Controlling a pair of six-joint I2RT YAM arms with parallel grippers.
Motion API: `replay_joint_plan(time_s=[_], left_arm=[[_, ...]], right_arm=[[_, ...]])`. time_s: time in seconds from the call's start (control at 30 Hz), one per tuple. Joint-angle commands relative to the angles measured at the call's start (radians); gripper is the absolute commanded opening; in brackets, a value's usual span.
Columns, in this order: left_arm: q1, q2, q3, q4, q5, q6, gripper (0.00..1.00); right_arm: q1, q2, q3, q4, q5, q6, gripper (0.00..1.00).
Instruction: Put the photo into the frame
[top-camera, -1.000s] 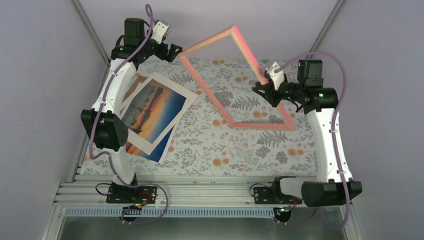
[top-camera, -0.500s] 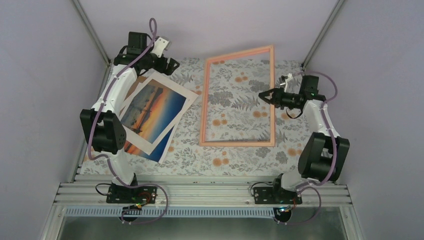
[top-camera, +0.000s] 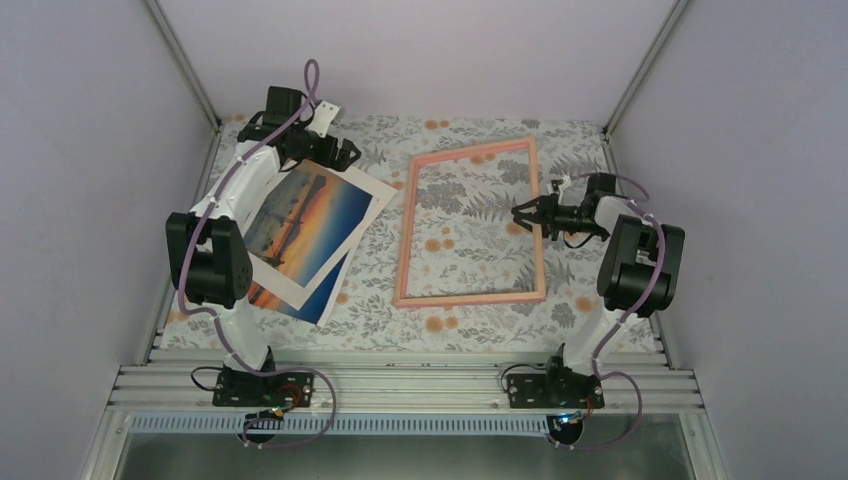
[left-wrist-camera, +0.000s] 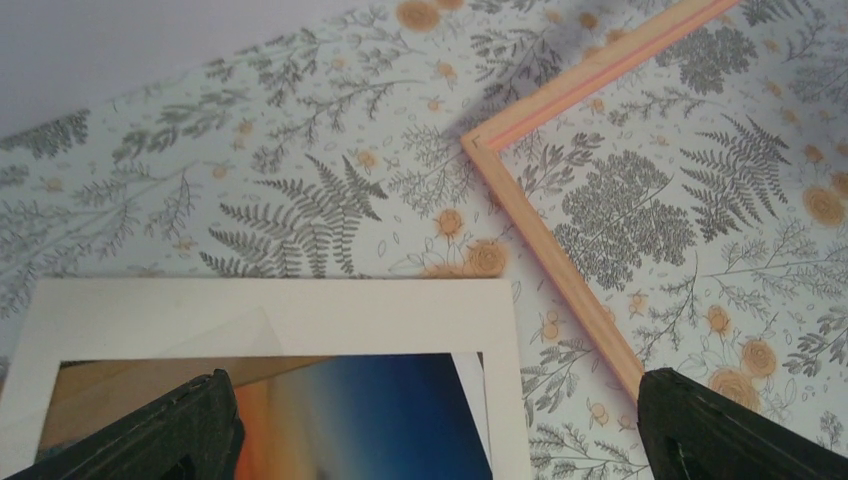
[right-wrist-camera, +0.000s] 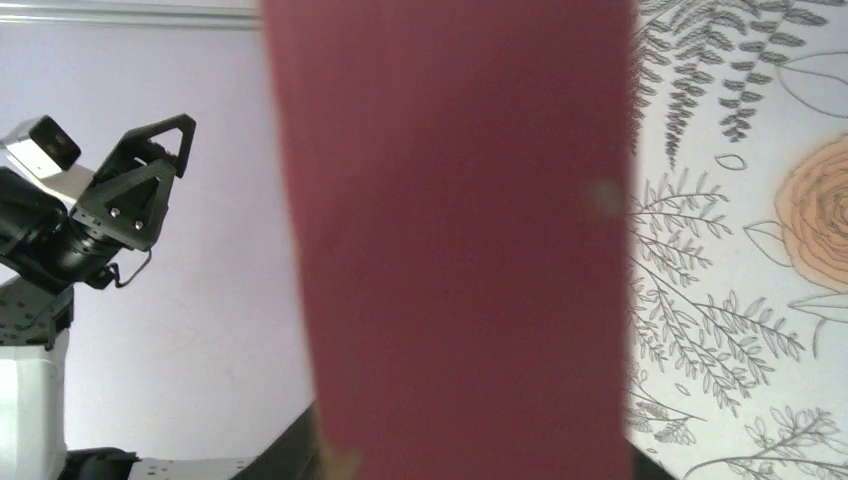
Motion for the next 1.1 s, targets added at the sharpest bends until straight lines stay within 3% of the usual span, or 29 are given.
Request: replay_joint_plan(time_s=[0.0, 0.07, 0.2, 0.37, 0.53, 0.7, 1.07], left_arm=[[-0.001, -0.030, -0.038, 0.035, 0.006, -0.024, 1.00], [-0.001, -0.034, -0.057, 0.042, 0.005, -0.026, 1.00], [-0.001, -0.043, -0.092, 0.055, -0.004, -0.028, 1.00], [-0.001, -0.048, -0.116, 0.061, -0.003, -0.027, 1.00], [-0.001, -0.046, -0.126, 0.062, -0.001, -0.030, 1.00], [-0.001, -0.039, -0.125, 0.061, -0.006, -0.030, 1.00], [-0.001, -0.048, -0.156, 0.083, -0.040, -0.037, 1.00]], right_arm=[[-0.021, 0.014, -0.020, -0.006, -0.039, -0.007, 0.43], [-0.024, 0.032, -0.015, -0.005, -0.013, -0.003, 0.48], [-0.042, 0.060, 0.018, -0.043, 0.095, -0.018, 0.75], [-0.073, 0.090, -0.007, -0.052, 0.138, -0.024, 0.96], [-0.087, 0.164, 0.020, -0.077, 0.158, -0.077, 0.98], [-0.124, 0.213, 0.013, -0.101, 0.373, -0.113, 1.00], [-0.144, 0.130, 0.048, -0.176, 0.594, -0.209, 1.00]])
